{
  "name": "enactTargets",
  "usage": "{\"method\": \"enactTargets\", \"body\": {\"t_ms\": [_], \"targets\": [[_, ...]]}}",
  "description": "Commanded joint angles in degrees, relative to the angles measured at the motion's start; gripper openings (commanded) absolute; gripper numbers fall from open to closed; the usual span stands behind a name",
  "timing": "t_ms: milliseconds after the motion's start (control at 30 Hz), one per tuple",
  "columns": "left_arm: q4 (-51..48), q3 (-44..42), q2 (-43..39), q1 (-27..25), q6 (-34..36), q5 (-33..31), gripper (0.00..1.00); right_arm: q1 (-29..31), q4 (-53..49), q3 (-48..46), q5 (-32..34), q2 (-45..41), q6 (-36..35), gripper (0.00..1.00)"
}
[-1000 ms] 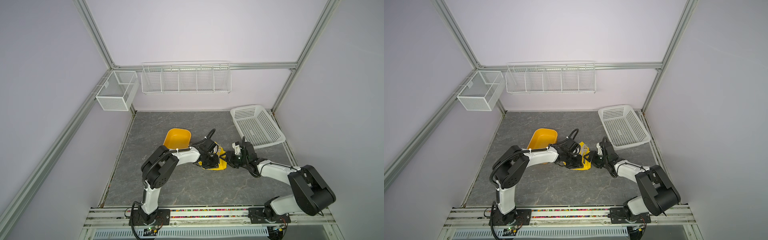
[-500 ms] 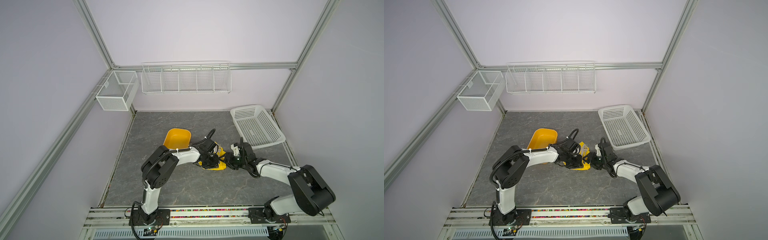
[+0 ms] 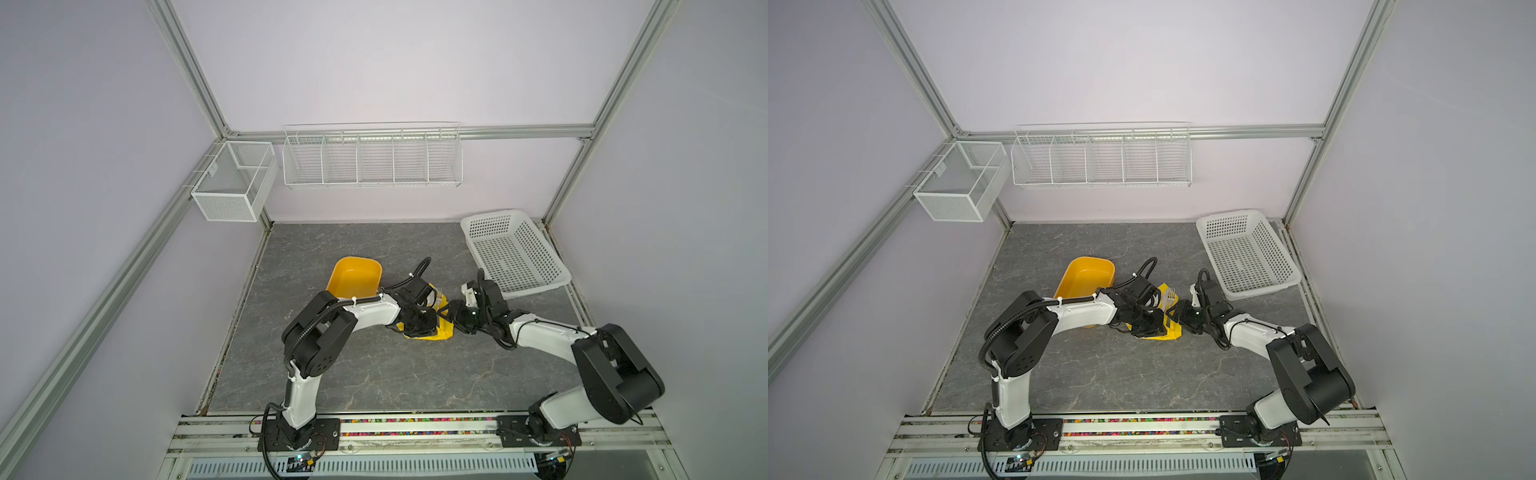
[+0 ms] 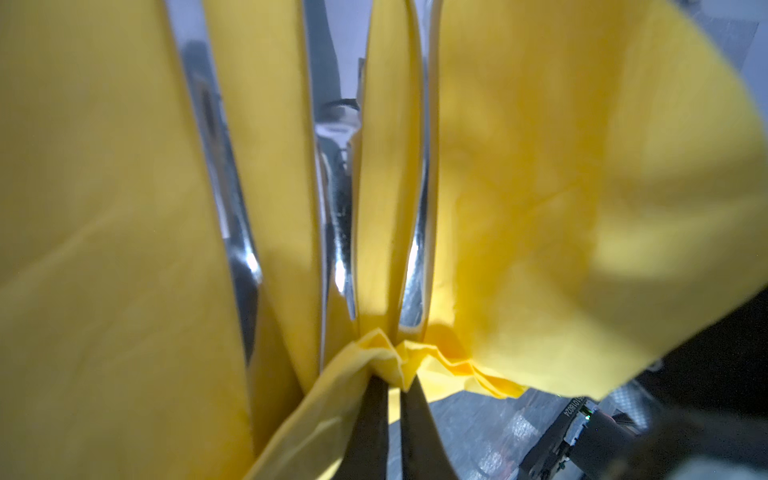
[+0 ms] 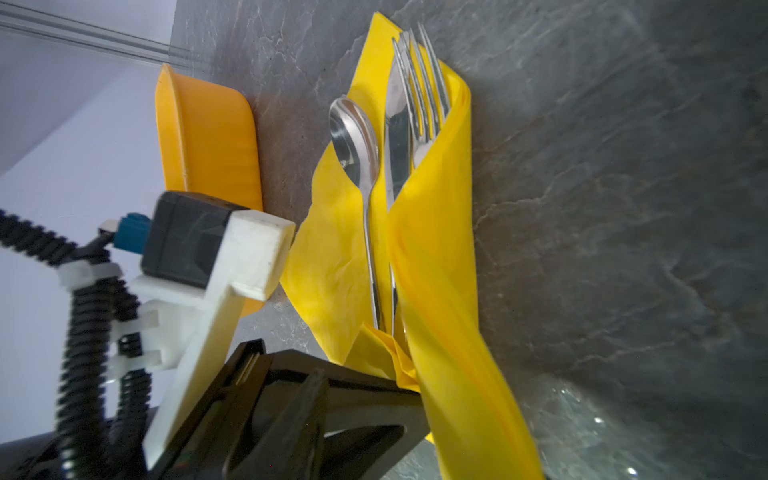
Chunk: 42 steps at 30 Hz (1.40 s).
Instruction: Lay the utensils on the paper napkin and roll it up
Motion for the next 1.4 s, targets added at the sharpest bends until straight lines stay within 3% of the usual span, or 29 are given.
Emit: {"method": "enactTargets", "body": {"t_ms": [0,200,467,667,867,1167,1367], "targets": [[-0.50,-0.08,-1.81,-0.21,0.31,-1.33,0.10,0.26,-3.83,-1.32,0.30,-1.33,-2.28,0.49],[-0.54,0.09,-1.57,-0.25,0.33,-1.20,0.10,0.83,-5.73,-2.09,1.55,-1.27,-3.61,0.41],[-0.78,-0.15,-1.92,-0.25,0.24,-1.73,0.10,1.68,-7.21,0.09,2.09,-1.90,-4.67,0.18],[-1.40,-0.08,-2.18,-0.08,0.24,-2.60,0.10,2.47,-7.62,1.77,1.76,-2.51,-5.35,0.08],[-1.45,0.09,-2.21,-0.16,0.10,-2.93,0.10,4.03,-10.81,4.58,2.67,-2.15,-7.90,0.08],[-1.48,-0.08,-2.51,-0.01,0.03,-3.37,0.10,6.52,-19.46,9.93,9.72,-0.67,-11.40,0.21],[-1.16,-0.42,-2.86,0.11,-0.22,-3.66,0.10,6.57,-20.00,11.35,10.33,-0.17,-12.43,0.12]]}}
